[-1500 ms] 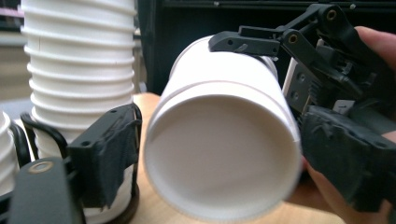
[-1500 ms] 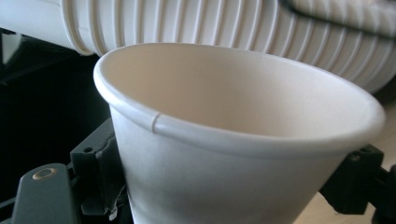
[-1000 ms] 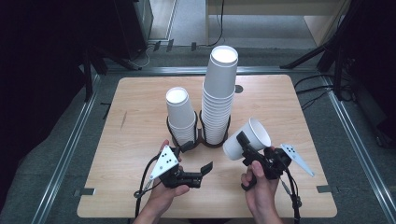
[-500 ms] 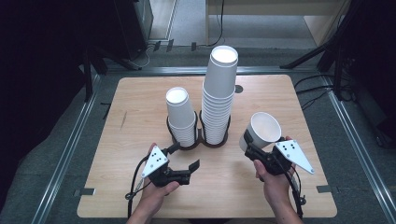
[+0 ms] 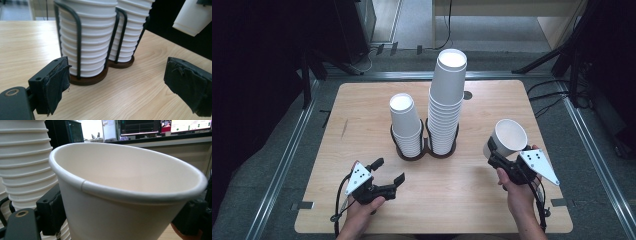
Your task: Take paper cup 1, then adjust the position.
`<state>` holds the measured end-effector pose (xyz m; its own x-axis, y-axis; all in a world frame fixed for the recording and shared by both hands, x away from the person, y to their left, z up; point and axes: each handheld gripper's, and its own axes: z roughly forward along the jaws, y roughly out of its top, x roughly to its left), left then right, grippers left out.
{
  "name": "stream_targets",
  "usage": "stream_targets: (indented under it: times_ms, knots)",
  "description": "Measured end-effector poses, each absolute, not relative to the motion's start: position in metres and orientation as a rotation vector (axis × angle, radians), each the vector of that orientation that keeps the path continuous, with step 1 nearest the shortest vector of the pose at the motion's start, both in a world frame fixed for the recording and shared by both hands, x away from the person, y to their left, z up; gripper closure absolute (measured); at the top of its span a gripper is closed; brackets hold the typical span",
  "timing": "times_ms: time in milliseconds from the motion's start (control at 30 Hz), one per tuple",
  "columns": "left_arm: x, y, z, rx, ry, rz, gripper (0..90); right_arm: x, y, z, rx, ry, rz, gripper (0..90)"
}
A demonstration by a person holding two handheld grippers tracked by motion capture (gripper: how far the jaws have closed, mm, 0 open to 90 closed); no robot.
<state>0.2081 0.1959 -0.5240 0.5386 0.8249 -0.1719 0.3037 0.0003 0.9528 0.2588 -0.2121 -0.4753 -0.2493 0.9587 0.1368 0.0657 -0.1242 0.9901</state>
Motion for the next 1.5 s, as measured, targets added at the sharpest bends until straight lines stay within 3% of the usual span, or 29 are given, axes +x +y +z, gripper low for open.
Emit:
stream_targets:
  times_ms: [800,1500]
  knots:
    - [0.214,0.216,-0.539,1.549,1.082,0.55,6.8,0.334,-0.215,-0.515,1.196,1.394,1.238,14.1]
    - [0.214,0.218,-0.54,1.542,1.089,0.542,6.8,0.361,-0.218,-0.529,1.247,1.416,1.191,13.9]
